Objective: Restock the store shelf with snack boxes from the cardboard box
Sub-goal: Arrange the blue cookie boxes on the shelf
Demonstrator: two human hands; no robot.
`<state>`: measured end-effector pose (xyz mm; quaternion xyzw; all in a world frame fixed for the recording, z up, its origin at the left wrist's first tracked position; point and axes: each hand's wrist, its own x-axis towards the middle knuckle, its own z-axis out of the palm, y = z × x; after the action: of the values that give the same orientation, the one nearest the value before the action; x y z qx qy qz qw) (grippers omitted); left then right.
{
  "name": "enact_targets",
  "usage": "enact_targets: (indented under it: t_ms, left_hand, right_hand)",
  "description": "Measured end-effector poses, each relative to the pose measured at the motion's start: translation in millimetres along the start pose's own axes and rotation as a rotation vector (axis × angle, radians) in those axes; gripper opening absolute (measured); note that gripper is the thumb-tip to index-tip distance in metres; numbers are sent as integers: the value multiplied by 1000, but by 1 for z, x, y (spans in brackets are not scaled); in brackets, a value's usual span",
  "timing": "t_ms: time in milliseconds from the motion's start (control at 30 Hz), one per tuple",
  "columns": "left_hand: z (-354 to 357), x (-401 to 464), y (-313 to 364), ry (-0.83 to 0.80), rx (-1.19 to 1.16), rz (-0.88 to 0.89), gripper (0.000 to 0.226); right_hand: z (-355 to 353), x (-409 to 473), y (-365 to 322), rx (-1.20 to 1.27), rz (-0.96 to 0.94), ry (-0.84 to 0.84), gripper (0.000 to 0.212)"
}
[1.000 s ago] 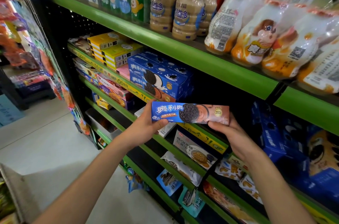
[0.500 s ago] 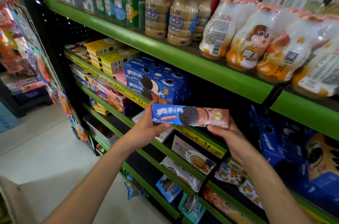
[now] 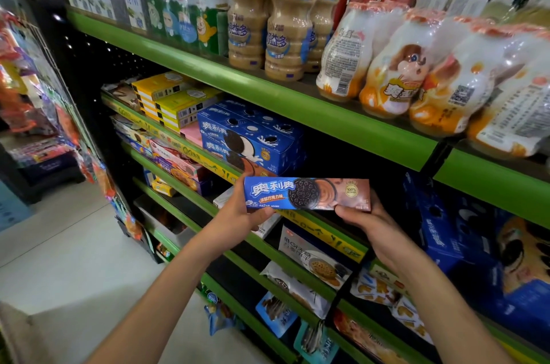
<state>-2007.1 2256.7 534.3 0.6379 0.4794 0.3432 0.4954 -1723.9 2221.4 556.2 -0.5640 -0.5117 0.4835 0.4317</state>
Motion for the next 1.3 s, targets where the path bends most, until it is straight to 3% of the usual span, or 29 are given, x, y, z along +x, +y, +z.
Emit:
enact_targets:
  t_ms: [133, 467, 667, 800, 967, 1300]
  left_hand:
    - [1, -1, -2, 6, -4, -5, 85]
    - [2, 6, -11, 29, -41, -14, 67]
    - [2, 5, -9, 42, -25, -38, 69]
    - [3, 4, -8, 49, -48, -41, 76]
    - [4, 1, -4, 67, -51, -32, 63]
    - [4, 0, -1, 65, -61, -52, 74]
  right_hand:
    - [1, -1, 0, -10, 2, 3, 68]
    - [4, -4, -5, -9, 20, 34, 60]
    - [4, -5, -6, -8, 23, 45, 60]
    - [4, -6, -7, -5, 9, 41, 65]
    - [4, -6, -6, 2, 0, 36, 78]
    - [5, -7, -8, -8, 13, 39, 67]
